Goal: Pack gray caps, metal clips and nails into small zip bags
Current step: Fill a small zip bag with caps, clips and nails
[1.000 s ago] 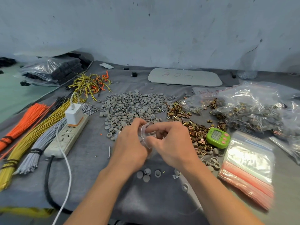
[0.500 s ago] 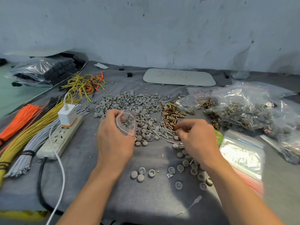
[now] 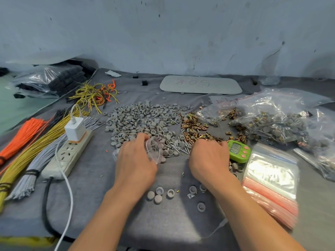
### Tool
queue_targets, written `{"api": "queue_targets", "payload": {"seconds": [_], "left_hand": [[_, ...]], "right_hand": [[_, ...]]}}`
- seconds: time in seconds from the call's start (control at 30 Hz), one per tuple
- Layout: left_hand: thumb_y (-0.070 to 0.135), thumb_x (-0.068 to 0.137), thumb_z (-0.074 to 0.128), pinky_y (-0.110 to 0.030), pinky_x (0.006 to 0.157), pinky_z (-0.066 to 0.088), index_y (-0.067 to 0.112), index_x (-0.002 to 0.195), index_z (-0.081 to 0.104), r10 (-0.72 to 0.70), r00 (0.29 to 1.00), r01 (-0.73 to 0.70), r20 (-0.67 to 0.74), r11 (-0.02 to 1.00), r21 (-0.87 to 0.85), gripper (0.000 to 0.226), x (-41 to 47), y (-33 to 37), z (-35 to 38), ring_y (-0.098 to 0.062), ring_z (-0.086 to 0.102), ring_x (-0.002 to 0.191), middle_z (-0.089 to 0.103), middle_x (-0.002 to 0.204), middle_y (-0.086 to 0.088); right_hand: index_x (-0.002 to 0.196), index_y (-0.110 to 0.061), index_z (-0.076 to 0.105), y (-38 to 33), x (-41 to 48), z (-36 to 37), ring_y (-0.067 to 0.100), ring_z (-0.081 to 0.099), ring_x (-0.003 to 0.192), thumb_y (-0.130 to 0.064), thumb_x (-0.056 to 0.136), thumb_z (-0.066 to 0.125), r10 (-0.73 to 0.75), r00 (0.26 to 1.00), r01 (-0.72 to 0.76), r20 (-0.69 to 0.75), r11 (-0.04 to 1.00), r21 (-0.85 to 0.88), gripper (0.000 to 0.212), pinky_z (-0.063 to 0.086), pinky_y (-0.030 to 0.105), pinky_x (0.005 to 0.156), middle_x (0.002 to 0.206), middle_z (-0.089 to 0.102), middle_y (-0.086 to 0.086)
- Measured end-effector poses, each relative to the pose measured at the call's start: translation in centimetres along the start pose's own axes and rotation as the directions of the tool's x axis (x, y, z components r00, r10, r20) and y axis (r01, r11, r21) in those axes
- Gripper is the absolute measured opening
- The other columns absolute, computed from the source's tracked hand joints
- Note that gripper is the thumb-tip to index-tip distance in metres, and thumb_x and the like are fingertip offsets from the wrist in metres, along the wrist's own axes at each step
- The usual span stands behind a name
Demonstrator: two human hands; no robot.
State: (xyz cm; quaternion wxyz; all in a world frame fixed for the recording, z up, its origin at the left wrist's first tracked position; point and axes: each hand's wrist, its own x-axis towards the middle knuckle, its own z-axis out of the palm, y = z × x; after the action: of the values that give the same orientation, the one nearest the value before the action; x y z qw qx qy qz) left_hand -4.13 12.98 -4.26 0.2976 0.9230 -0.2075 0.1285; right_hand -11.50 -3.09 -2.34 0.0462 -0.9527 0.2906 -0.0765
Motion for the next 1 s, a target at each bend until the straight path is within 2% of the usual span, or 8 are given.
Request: {"api": "queue_targets", "payload": {"seconds": [0.13,0.23,0.37,0.5,0.63,0.73,0.87,1.0], "left_hand": [[0.039,0.083,0.077,-0.040,0.077,0.046,0.039,0.106,0.046,0.001,0.999,0.000,0.041,1.000,-0.031,0.039,-0.1,0.0,0.0,-0.021,0.051,0.095,0.058,0.094,0.008],[0.032,0.079,0.077,-0.038,0.073,0.043,0.040,0.101,0.045,0.020,0.997,-0.016,0.077,0.998,-0.058,0.039,-0.4,0.8,0.1,-0.021,0.052,0.094,0.057,0.092,0.010],[0.030,0.071,0.079,-0.032,0.061,0.035,0.040,0.098,0.047,0.030,0.991,-0.014,0.127,0.992,-0.126,0.043,-0.4,1.7,0.1,-0.018,0.054,0.088,0.059,0.089,0.012],[0.029,0.070,0.079,-0.024,0.059,0.036,0.043,0.097,0.047,0.071,0.985,-0.034,0.155,0.973,-0.229,0.044,-0.5,2.1,0.0,-0.012,0.057,0.085,0.063,0.090,0.012],[0.032,0.074,0.081,-0.021,0.062,0.038,0.043,0.096,0.047,0.065,0.991,-0.039,0.115,0.975,-0.217,0.042,-0.7,2.3,-0.1,-0.008,0.056,0.086,0.063,0.094,0.014],[0.043,0.076,0.079,-0.023,0.068,0.038,0.043,0.097,0.048,0.073,0.993,-0.049,0.091,0.970,-0.240,0.038,-0.7,2.4,-0.3,-0.006,0.057,0.089,0.065,0.096,0.018],[0.042,0.074,0.077,-0.020,0.067,0.036,0.044,0.096,0.046,0.075,0.995,-0.057,0.066,0.970,-0.238,0.038,-0.5,2.2,-0.4,-0.006,0.057,0.087,0.064,0.096,0.016],[0.034,0.075,0.082,-0.025,0.068,0.037,0.043,0.097,0.046,0.048,0.996,-0.033,0.069,0.978,-0.205,0.043,-0.5,1.9,-0.3,-0.010,0.057,0.089,0.064,0.098,0.016]], "right_hand": [[0.081,-0.027,0.068,0.2,-0.2,-0.1,0.018,0.063,0.089,-0.016,0.090,0.062,-0.066,0.993,0.090,-0.096,0.956,0.279,0.015,0.039,0.034,0.087,0.076,0.062,-0.008],[0.073,-0.025,0.071,-0.6,-0.5,-0.6,0.000,0.058,0.060,-0.017,0.089,0.072,-0.039,0.996,0.089,-0.083,0.611,0.786,0.018,0.046,0.017,0.061,0.064,0.067,-0.012],[0.072,-0.025,0.076,-1.5,-1.1,-1.1,0.006,0.051,0.051,-0.015,0.084,0.076,-0.128,0.991,0.082,-0.035,0.382,0.921,0.015,0.045,0.029,0.052,0.056,0.065,-0.005],[0.069,-0.032,0.079,-2.0,-1.4,-0.8,0.003,0.044,0.044,-0.016,0.083,0.076,-0.143,0.989,0.097,-0.025,0.524,0.846,0.021,0.036,0.019,0.044,0.048,0.058,-0.015],[0.072,-0.031,0.081,-0.8,-0.5,-1.2,0.000,0.061,0.056,-0.026,0.083,0.079,0.027,0.997,0.055,-0.074,0.437,0.898,0.013,0.051,0.031,0.057,0.063,0.072,-0.014],[0.071,-0.034,0.077,1.2,0.6,-1.1,-0.001,0.062,0.054,-0.027,0.086,0.075,0.164,0.974,0.012,-0.158,0.656,0.754,0.017,0.045,0.022,0.059,0.056,0.067,-0.018],[0.101,-0.031,0.079,1.5,1.1,0.1,0.025,0.074,0.085,-0.033,0.093,0.069,0.012,1.000,-0.009,-0.004,0.911,0.412,0.013,0.055,0.039,0.090,0.082,0.077,-0.003],[0.095,-0.029,0.073,0.9,1.5,1.0,0.026,0.068,0.095,-0.036,0.094,0.064,-0.018,0.999,0.024,-0.041,0.989,0.143,0.011,0.035,0.039,0.094,0.085,0.072,-0.004]]}}
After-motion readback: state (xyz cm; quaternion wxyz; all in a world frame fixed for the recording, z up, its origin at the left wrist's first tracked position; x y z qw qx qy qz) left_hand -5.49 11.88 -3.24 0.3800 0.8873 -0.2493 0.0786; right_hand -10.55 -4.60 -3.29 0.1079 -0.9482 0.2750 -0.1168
